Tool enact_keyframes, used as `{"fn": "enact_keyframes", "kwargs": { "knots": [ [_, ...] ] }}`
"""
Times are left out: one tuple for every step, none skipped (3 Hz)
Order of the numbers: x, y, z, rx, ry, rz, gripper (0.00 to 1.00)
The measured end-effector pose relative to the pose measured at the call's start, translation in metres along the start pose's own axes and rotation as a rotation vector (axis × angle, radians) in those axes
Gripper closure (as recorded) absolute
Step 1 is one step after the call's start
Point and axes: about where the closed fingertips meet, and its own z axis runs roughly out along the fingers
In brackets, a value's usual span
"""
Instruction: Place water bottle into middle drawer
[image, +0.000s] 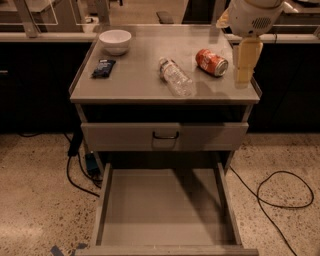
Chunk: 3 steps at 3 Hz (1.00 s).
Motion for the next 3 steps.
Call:
{"fn": "enact_keyframes", "kwargs": {
  "knots": [
    [-0.004, -0.039, 0.013, 0.026, -0.031, -0.028, 0.0],
    [-0.01, -0.063, 0.031, 0.025, -0.045, -0.141, 0.0],
    [-0.022, -0.082, 0.043, 0.019, -0.063, -0.316, 0.0]
  ]
}}
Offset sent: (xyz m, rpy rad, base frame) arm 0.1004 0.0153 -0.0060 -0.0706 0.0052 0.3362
